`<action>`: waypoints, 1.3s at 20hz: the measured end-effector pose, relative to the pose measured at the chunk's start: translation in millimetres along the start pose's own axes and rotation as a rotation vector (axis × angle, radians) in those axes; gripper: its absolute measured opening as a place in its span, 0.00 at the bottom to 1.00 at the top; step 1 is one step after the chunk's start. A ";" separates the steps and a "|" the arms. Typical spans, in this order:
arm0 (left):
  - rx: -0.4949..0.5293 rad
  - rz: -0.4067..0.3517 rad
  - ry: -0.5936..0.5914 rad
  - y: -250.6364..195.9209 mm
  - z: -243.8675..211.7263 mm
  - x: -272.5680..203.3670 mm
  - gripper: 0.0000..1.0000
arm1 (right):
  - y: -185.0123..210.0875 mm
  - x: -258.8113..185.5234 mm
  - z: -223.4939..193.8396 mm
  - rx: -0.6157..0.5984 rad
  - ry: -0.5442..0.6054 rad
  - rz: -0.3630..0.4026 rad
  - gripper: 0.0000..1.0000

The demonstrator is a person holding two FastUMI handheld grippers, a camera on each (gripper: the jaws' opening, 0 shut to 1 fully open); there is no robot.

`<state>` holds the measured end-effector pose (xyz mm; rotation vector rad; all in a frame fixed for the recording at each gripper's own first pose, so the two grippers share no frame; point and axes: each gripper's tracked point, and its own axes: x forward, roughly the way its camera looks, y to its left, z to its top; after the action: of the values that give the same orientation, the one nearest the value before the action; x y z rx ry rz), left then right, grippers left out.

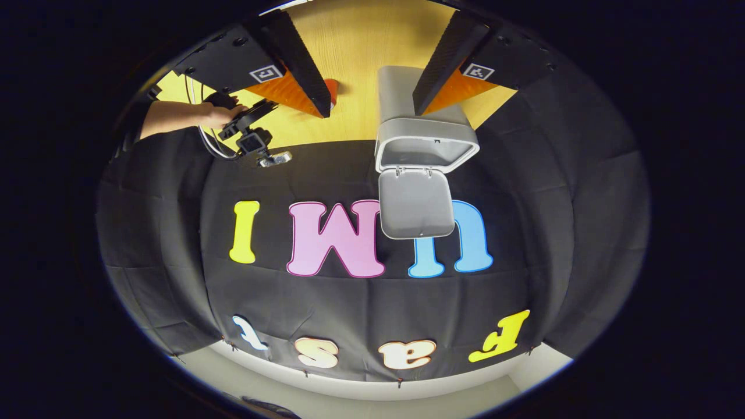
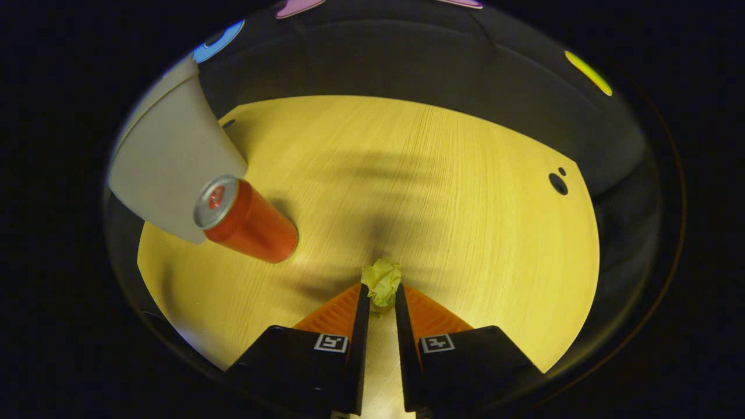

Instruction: Press the lid of the desktop garbage bin to open it, pick up the crumpled paper on the desktop and throw it into the bin, then pick up the pop can on the desktop and drop it into the bin, and finally close the garbage bin lid.

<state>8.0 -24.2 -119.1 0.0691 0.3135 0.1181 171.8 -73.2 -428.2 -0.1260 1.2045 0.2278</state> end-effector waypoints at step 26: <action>-0.105 0.141 -0.036 96.1 -20.4 -47.3 0.96 | 333.8 -173.2 216.8 -0.479 -0.419 0.298 0.31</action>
<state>-53.1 66.0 -115.9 -0.0107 0.2660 0.2728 229.7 279.0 -181.3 -0.3001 0.7295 0.7661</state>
